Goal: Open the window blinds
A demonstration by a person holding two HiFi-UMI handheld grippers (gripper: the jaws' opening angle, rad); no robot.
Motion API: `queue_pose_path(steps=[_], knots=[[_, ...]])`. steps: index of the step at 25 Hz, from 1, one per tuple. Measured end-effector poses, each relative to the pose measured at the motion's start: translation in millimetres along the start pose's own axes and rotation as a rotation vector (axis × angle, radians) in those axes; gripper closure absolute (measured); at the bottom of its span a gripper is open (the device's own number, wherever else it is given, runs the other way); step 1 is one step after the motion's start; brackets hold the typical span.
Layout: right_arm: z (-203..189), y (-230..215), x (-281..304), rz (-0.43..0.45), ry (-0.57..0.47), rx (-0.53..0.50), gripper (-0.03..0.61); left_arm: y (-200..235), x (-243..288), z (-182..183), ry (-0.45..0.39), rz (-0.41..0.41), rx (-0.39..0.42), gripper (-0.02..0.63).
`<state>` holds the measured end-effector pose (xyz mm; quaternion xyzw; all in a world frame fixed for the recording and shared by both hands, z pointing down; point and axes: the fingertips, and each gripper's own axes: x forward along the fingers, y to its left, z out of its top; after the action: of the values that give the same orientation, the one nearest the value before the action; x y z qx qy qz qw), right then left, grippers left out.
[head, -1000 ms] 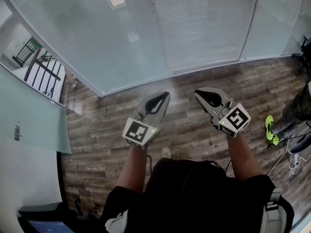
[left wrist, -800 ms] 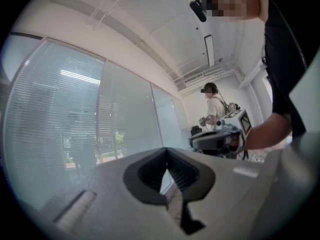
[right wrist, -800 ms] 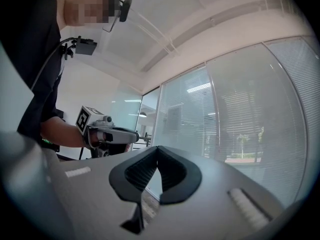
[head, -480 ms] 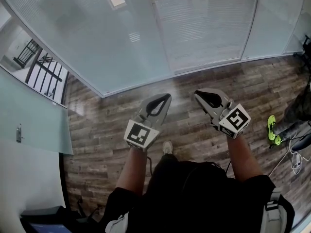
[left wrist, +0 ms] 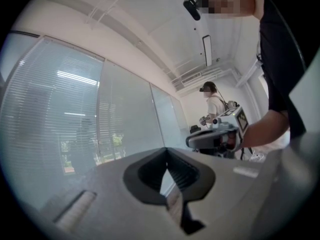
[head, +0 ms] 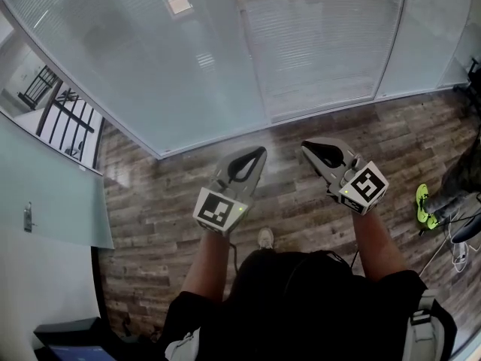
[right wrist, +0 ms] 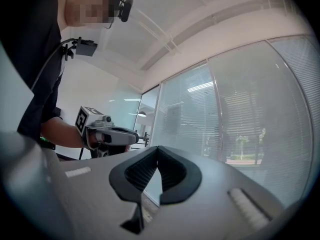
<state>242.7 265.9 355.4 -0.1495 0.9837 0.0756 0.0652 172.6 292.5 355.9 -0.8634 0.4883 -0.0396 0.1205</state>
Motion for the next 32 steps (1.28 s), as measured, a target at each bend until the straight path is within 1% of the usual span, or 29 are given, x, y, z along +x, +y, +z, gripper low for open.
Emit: queue_pose_path(steps=[3, 7, 12, 15, 19, 25, 29, 32], knots=[[-1, -6, 19, -0.013, 0.003, -0.011, 0.572, 17, 1, -3, -0.004, -0.023, -0.012, 0.609], [-4, -13, 45, -0.033, 0.002, 0.0, 0.572, 47, 1, -13, -0.031, -0.031, 0.01, 0.609], [-10, -27, 81, -0.073, 0.003, 0.006, 0.572, 86, 3, -22, -0.019, -0.061, -0.03, 0.609], [-13, -29, 102, -0.088, 0.014, 0.001, 0.572, 106, 5, -25, -0.036, -0.091, -0.036, 0.609], [-15, -38, 126, -0.119, -0.006, -0.008, 0.572, 131, 7, -32, -0.057, -0.117, -0.037, 0.609], [-23, -44, 150, -0.146, 0.03, -0.013, 0.572, 156, 6, -39, -0.041, -0.138, -0.075, 0.609], [-23, -50, 165, -0.151, 0.046, -0.038, 0.572, 175, 4, -45, -0.086, -0.133, -0.058, 0.609], [-27, -51, 170, -0.15, 0.064, -0.043, 0.572, 180, 2, -49, -0.083, -0.134, -0.077, 0.609]])
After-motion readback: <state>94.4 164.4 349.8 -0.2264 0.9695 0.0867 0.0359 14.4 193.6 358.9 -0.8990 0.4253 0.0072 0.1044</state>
